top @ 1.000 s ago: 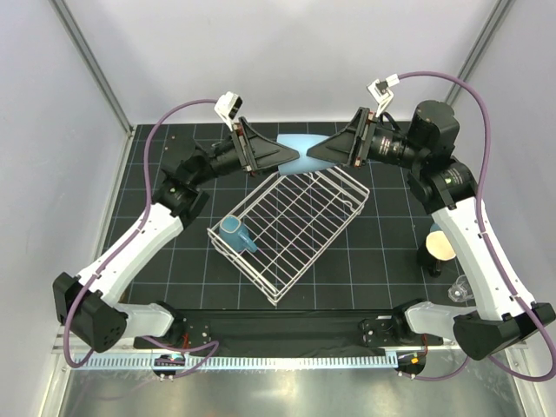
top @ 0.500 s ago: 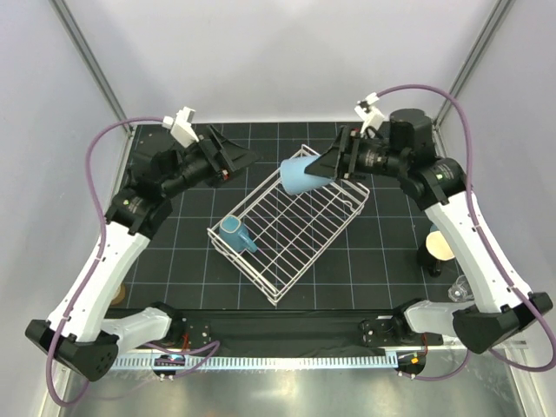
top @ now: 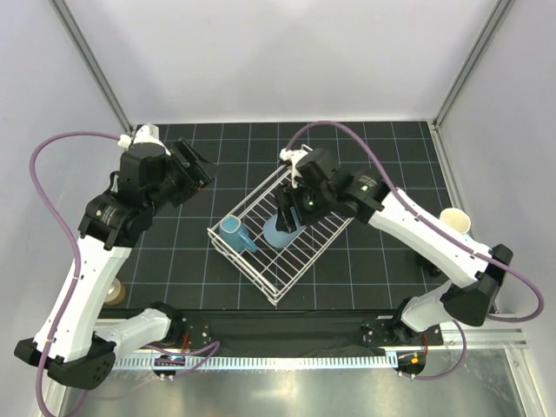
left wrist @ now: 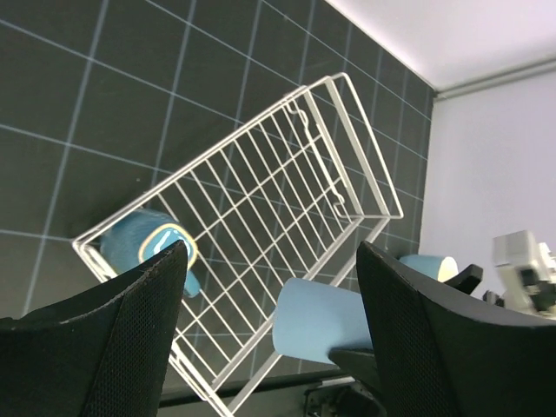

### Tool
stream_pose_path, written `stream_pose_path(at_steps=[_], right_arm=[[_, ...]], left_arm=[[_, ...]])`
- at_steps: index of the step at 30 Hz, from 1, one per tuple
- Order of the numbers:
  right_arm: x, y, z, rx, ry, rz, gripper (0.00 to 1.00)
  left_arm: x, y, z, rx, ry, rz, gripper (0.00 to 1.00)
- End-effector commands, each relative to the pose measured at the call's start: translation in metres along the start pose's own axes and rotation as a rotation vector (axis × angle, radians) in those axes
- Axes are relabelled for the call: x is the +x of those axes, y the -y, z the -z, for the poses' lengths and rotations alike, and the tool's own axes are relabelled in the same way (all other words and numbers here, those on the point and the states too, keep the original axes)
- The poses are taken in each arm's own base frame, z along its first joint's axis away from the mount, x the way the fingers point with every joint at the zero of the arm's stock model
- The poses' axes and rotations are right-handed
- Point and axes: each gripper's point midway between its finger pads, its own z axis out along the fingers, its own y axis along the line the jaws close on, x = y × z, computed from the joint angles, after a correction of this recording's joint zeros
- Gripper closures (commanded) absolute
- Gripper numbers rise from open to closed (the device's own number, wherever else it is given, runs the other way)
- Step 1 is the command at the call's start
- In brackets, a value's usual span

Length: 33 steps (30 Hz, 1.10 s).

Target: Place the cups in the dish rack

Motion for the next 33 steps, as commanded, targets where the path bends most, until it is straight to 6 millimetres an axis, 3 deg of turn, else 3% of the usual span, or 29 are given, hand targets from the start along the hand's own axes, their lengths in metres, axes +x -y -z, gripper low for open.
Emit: stream_pose_path(at_steps=[1,14,25,33], right_arm=[[-0.009,0.015,-0.005,0.138,0.03,0.098,0.96],[0.024,-0.007,-0.057,0.152,-0.073,0.222,0.96],[0.059,-0.02,-0.075,0.122,-0.232,0.297,0.96],[0.071,-0.029,-0.073,0.089,-0.28,0.353,0.96]], left_arm=[[-0.012,-0.014,0.01,-0.065,0.064,-0.004,0.23],[-0.007,-0.019,0.014,-0.073,0.052,0.023,0.24],[-0.002,-0.023,0.012,-0.081,0.044,0.044,0.24],[0.001,-0.021,0.007,-0.078,0.028,0.043,0.24]])
